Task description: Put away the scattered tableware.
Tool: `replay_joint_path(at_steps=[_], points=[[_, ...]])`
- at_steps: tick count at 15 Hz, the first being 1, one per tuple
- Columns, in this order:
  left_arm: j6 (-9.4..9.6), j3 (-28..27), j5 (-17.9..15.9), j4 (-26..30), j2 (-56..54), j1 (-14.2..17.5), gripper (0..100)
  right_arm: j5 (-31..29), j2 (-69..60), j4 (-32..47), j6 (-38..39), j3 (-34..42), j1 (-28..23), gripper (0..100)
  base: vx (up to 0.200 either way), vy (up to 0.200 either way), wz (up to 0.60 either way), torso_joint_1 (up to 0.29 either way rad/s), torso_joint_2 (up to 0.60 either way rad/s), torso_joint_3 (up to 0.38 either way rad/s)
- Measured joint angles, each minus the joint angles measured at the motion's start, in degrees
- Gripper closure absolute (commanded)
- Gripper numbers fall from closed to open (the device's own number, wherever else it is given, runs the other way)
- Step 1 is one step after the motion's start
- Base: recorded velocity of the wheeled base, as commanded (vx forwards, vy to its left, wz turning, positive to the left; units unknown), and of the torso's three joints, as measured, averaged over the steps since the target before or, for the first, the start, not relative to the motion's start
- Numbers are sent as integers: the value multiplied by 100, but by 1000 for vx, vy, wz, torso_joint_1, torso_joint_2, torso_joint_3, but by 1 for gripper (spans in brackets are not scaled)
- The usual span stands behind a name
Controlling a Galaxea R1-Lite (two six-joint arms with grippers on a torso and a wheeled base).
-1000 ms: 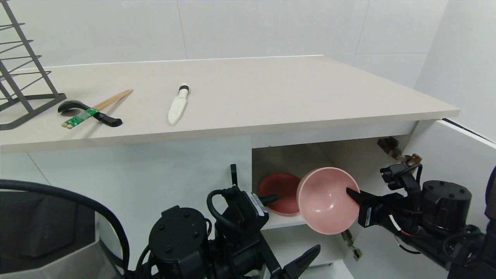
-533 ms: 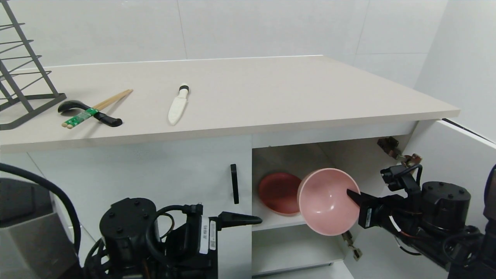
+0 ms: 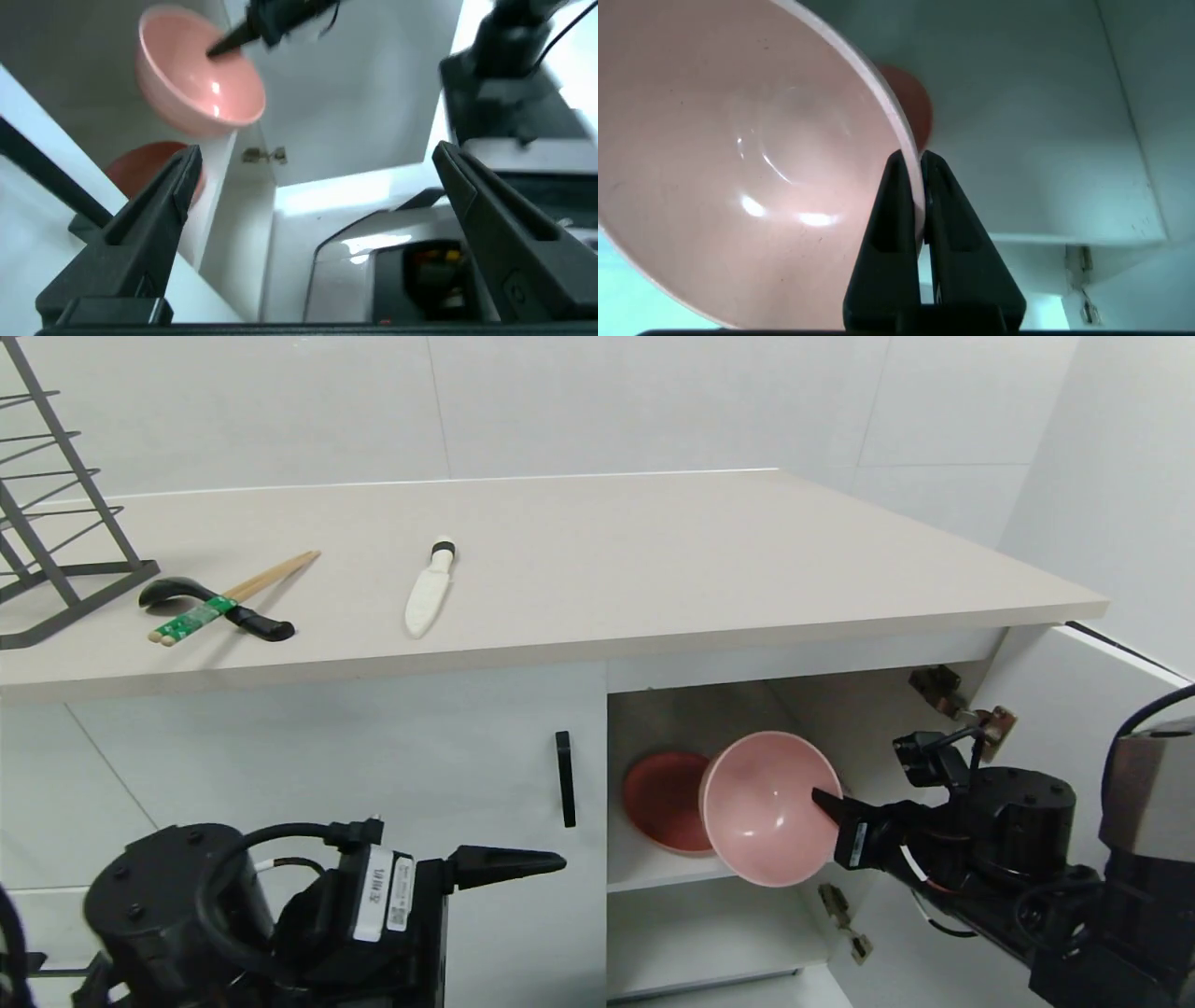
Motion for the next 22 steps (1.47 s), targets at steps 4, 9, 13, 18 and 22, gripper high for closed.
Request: replay_joint_path(at_steps=[4,9,13,18,22], points=[[-1028,347,1139,0,-952,-119,0,0,455,-6,238,-583,63,100,0,0,0,0,0,0],[-1374,384,2324,0,-1417,-395,0,20,967,-1,235,-1007,149,100,0,0,0,0,0,0],[-1392,391,2630,490,-1809,-466,0,37,1223,-4,224,-1293,194,100,0,0,0,0,0,0],[-1390,391,2647,1506,-2454,-235,0,63,1488,-4,235,-1679,205,100,0,0,0,0,0,0],[-1390,391,2666,2283,-2981,234,0,72,1681,-6,240,-1941,182,100,0,0,0,0,0,0]])
